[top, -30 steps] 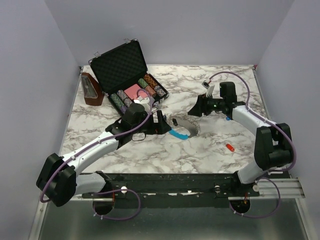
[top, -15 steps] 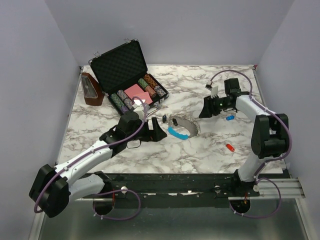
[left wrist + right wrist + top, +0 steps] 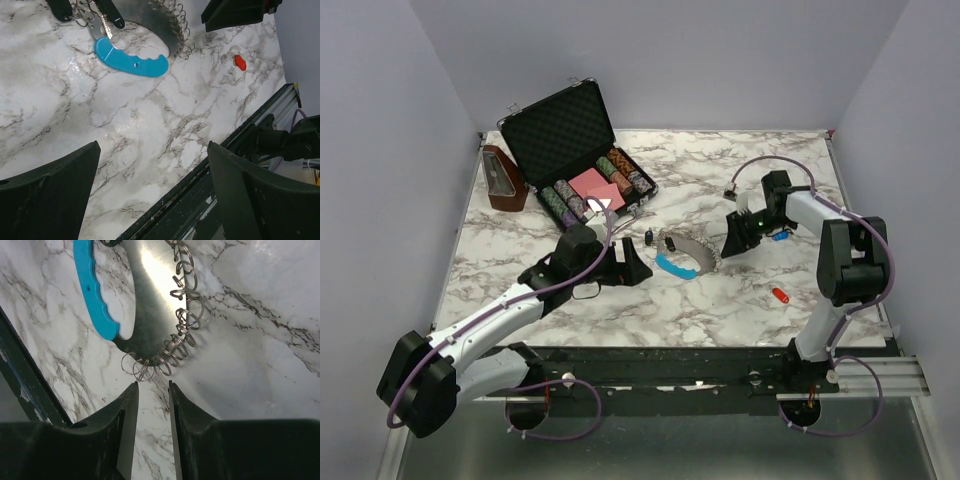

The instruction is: Put the keys on the keyring

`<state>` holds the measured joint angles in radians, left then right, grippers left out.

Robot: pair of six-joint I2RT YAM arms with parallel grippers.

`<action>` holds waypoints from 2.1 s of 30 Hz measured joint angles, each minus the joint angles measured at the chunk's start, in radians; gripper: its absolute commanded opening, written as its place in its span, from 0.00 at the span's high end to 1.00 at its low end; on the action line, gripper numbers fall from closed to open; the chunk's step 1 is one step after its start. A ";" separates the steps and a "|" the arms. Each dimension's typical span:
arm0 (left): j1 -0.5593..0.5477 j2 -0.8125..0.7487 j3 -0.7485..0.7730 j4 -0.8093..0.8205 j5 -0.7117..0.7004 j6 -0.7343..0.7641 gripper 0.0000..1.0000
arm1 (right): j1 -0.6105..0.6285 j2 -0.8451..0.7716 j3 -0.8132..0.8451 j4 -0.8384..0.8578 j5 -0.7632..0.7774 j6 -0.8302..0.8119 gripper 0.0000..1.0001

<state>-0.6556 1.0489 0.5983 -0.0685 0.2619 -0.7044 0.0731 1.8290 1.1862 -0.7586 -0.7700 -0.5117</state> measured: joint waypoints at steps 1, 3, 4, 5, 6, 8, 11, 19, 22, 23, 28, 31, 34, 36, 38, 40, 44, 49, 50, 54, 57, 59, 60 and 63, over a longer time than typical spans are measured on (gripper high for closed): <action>0.000 0.000 -0.002 -0.001 0.000 0.000 0.04 | 0.001 0.000 -0.005 -0.003 -0.003 -0.004 0.59; 0.000 0.000 -0.003 0.000 0.000 0.000 0.04 | 0.007 0.000 -0.019 -0.005 -0.005 -0.006 0.57; 0.000 0.000 -0.003 0.001 0.000 0.000 0.04 | 0.010 0.000 -0.029 -0.005 -0.005 -0.006 0.56; 0.000 0.000 -0.003 0.002 0.000 0.000 0.04 | 0.013 0.000 -0.037 -0.005 -0.005 -0.005 0.56; 0.000 0.000 -0.003 0.003 0.000 0.000 0.05 | 0.018 0.000 -0.044 -0.005 -0.005 -0.004 0.56; 0.000 0.000 -0.003 0.007 0.000 0.000 0.05 | 0.030 0.000 -0.050 -0.005 -0.004 -0.002 0.56; 0.000 0.001 -0.003 0.015 0.000 0.000 0.05 | 0.046 0.000 -0.050 0.000 -0.002 0.007 0.57; 0.000 0.002 -0.005 0.023 0.001 -0.002 0.05 | 0.065 0.000 -0.056 0.024 0.022 0.045 0.62; 0.000 0.003 -0.005 0.023 0.001 -0.004 0.05 | 0.074 0.000 -0.059 0.032 0.028 0.052 0.65; 0.000 0.003 -0.005 0.023 0.001 -0.004 0.05 | 0.080 0.000 -0.060 0.034 0.033 0.056 0.66; 0.000 0.003 -0.006 0.023 0.001 -0.005 0.05 | 0.109 0.010 -0.060 0.045 0.059 0.072 0.73; 0.000 0.002 -0.006 0.023 0.001 -0.005 0.05 | 0.114 0.012 -0.063 0.053 0.072 0.081 0.82; 0.000 0.003 -0.006 0.023 0.001 -0.005 0.05 | 0.115 0.015 -0.064 0.058 0.083 0.092 0.98; 0.000 0.002 -0.006 0.023 0.001 -0.005 0.05 | 0.115 0.018 -0.064 0.059 0.089 0.094 0.99; 0.000 0.003 -0.006 0.023 0.001 -0.005 0.05 | 0.116 0.019 -0.064 0.059 0.093 0.096 0.99; 0.000 0.002 -0.006 0.023 0.001 -0.005 0.08 | 0.116 0.019 -0.064 0.059 0.093 0.095 0.99; 0.000 0.002 -0.011 0.046 0.023 0.003 0.13 | 0.116 0.016 -0.059 0.043 0.067 0.070 0.99; -0.081 -0.045 -0.035 0.135 0.100 0.127 0.13 | 0.116 -0.036 -0.006 -0.076 -0.086 -0.065 0.99; -0.115 -0.061 -0.035 0.147 0.106 0.164 0.13 | 0.118 -0.055 0.015 -0.117 -0.124 -0.114 0.99; -0.263 -0.147 -0.038 0.200 0.105 0.355 0.13 | 0.132 -0.119 0.113 -0.303 -0.249 -0.310 0.99; -0.335 -0.202 -0.070 0.288 0.082 0.495 0.13 | 0.156 -0.145 0.161 -0.408 -0.291 -0.400 0.99; -0.372 -0.230 -0.095 0.330 0.055 0.586 0.14 | 0.174 -0.156 0.171 -0.456 -0.301 -0.431 0.99; -0.389 -0.235 -0.102 0.344 0.035 0.630 0.14 | 0.184 -0.162 0.172 -0.476 -0.302 -0.443 0.99; -0.412 -0.236 -0.104 0.370 -0.010 0.713 0.15 | 0.216 -0.183 0.182 -0.526 -0.300 -0.474 0.99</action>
<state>-1.0679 0.8127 0.4942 0.3012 0.2523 0.0086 0.2886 1.6455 1.3678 -1.2846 -1.0702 -0.9855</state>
